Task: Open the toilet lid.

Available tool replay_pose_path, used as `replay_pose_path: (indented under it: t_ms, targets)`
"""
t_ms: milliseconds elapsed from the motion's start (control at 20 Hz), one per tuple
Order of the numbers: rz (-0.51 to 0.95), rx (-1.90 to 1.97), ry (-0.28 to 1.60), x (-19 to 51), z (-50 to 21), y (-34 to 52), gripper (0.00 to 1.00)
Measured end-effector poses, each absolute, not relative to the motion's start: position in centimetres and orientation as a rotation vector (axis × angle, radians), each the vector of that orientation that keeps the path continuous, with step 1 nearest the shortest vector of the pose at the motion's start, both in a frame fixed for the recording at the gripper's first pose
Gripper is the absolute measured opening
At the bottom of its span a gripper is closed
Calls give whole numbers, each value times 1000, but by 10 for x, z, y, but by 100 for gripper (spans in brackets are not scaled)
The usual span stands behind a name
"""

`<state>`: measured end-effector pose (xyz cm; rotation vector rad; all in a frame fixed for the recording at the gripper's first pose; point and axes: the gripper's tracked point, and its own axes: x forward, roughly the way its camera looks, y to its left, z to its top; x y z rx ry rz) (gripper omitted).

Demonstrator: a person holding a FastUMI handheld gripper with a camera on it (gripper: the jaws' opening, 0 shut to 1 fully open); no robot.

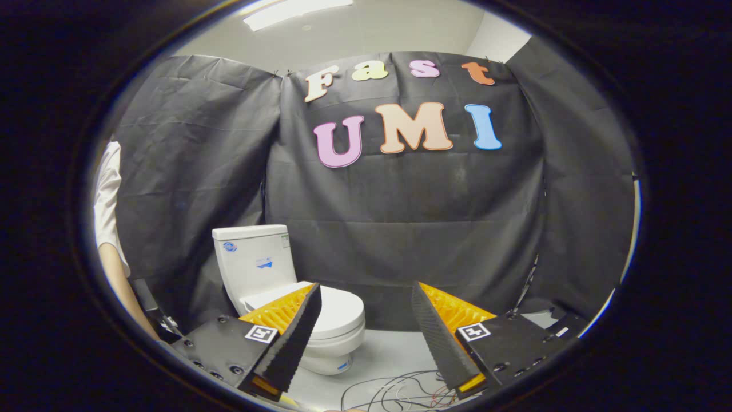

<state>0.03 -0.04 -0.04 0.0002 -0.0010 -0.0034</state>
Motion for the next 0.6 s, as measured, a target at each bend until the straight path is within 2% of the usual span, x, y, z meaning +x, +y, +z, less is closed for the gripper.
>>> replay_pose_path:
  t_ms: [500,600]
  targets:
    - [-5,-2,8,6,-4,-1,98]
    - [-6,-2,31,25,-8,0,98]
